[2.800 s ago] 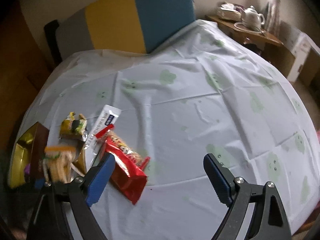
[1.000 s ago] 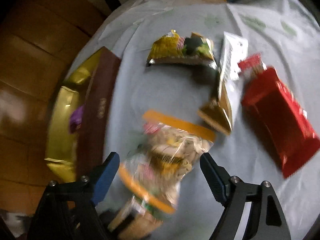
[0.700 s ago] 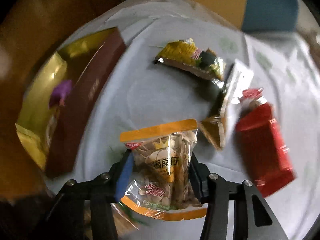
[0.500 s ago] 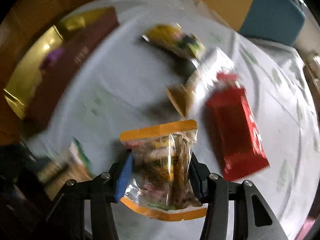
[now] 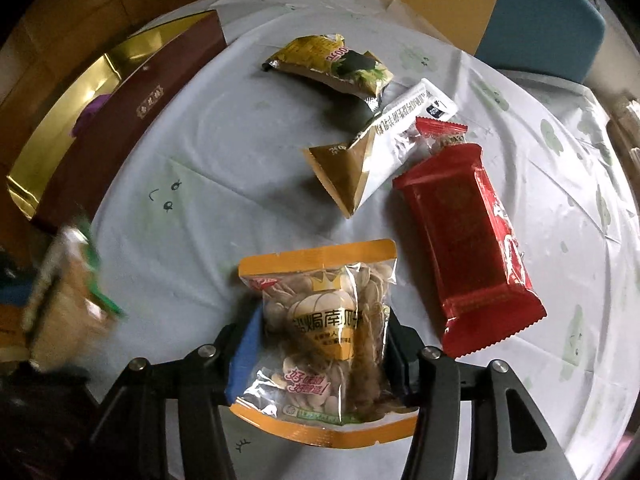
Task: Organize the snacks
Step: 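Grasp the orange-trimmed clear pastry packet with the right gripper while left gripper holds crackers, then carry the saltine crackers into the gold tray and open the left gripper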
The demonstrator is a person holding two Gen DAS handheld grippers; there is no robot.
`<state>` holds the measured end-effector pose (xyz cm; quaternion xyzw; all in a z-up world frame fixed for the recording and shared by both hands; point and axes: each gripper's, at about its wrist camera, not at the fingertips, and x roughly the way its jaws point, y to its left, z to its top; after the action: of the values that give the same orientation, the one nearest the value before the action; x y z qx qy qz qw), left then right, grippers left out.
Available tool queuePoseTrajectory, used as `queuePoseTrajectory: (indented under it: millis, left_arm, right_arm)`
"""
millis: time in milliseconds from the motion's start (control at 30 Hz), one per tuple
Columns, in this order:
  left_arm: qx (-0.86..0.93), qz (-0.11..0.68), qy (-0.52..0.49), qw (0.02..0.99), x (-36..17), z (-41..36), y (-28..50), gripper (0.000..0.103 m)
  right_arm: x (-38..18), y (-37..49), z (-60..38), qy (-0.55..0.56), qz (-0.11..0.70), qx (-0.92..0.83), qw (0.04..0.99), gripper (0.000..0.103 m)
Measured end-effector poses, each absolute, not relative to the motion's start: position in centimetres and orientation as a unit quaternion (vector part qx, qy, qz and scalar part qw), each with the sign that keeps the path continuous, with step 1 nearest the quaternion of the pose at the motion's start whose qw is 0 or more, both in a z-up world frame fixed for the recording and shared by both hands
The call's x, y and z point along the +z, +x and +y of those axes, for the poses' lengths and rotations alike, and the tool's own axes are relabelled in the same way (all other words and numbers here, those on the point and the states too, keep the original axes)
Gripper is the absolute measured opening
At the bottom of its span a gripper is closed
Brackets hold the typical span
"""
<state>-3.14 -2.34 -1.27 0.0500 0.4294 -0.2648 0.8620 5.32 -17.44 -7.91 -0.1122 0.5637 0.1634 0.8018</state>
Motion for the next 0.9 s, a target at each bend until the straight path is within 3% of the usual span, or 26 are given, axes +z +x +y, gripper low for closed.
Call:
queuePoseTrajectory:
  millis: [400,700,900]
  left_arm:
    - [-0.175,0.406,0.009,0.897,2.6,2.5,-1.5,0.048]
    - [-0.103,0.412,-0.026,0.905,2.0,7.3,0.1,0.048]
    - [-0.053,0.439,-0.115,0.889,1.0,12.8,1.7,0.047]
  right_arm:
    - [-7.9,5.0,-16.9,-0.128,0.556,0.16,0.806,0.057]
    - [-8.0,4.5,-16.2,-0.156,0.543,0.16,0.809,0.057]
    - [-7.9,4.2,-16.0,-0.164,0.538,0.16,0.811,0.057]
